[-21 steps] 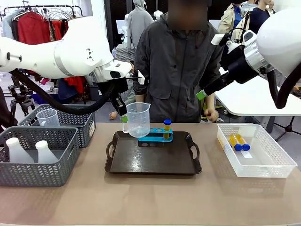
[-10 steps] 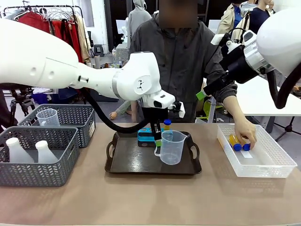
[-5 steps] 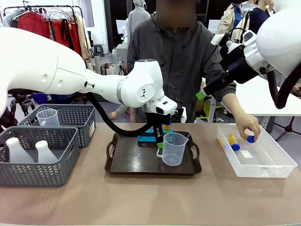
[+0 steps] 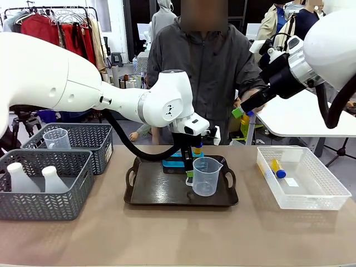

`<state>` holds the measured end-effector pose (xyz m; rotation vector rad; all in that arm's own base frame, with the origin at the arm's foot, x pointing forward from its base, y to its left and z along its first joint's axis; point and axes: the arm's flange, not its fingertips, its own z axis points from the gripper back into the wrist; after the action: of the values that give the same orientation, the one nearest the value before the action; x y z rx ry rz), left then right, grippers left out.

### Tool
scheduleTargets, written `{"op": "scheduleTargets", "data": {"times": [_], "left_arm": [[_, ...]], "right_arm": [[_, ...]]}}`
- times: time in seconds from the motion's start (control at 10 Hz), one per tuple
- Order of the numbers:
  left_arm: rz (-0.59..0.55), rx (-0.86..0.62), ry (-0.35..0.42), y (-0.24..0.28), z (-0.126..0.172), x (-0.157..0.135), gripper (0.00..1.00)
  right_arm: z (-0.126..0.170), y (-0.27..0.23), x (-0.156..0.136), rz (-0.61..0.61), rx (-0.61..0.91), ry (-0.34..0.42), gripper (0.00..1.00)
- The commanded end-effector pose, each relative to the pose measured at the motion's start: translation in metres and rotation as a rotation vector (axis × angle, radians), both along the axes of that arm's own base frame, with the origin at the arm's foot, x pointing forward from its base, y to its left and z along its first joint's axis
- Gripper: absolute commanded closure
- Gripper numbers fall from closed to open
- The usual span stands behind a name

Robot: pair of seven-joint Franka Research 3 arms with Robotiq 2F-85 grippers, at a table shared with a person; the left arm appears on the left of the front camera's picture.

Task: Prepare the laboratory tools.
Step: Pick up one Large Measuring Cup and place it on the Handle tray, then pick up one Small flask and place it on the Handle tray.

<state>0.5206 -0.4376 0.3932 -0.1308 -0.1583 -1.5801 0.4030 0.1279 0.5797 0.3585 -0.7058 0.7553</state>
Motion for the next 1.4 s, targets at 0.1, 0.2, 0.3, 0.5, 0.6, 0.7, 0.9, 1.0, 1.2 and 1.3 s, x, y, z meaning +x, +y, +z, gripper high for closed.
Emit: {"op": "scheduleTargets", "data": {"times": [0.1, 0.2, 0.3, 0.5, 0.6, 0.7, 0.9, 1.0, 1.2, 1.3], "left_arm": [[-0.004, -0.024, -0.014, 0.009, 0.013, -0.007, 0.00], [0.006, -0.030, -0.009, 0.012, 0.018, -0.008, 0.00], [0.008, -0.035, -0.015, 0.015, 0.026, -0.013, 0.00], [0.021, -0.046, -0.028, 0.025, 0.038, -0.018, 0.00], [0.041, -0.052, -0.031, 0.031, 0.050, -0.029, 0.00], [0.069, -0.052, -0.042, 0.039, 0.062, -0.036, 0.00], [0.145, -0.045, -0.099, 0.062, 0.092, -0.048, 0.00], [0.195, -0.044, -0.126, 0.075, 0.106, -0.053, 0.00], [0.372, -0.083, -0.141, 0.109, 0.132, -0.056, 0.00], [0.461, -0.104, -0.161, 0.128, 0.144, -0.057, 0.00]], "right_arm": [[0.001, 0.000, 0.000, 0.000, 0.012, 0.003, 0.00], [0.001, 0.000, 0.000, 0.000, 0.012, 0.003, 0.00], [0.001, 0.000, 0.000, 0.000, 0.012, 0.003, 0.00], [0.001, 0.000, 0.000, 0.000, 0.012, 0.003, 0.00], [0.001, 0.000, 0.000, 0.000, 0.012, 0.003, 0.00], [0.001, 0.000, 0.000, 0.000, 0.012, 0.003, 0.00], [0.001, 0.000, 0.000, 0.000, 0.012, 0.003, 0.00], [0.001, 0.000, 0.000, 0.000, 0.012, 0.003, 0.00], [0.001, 0.000, 0.000, 0.000, 0.012, 0.003, 0.00], [0.001, 0.000, 0.000, 0.000, 0.012, 0.003, 0.00]]}}
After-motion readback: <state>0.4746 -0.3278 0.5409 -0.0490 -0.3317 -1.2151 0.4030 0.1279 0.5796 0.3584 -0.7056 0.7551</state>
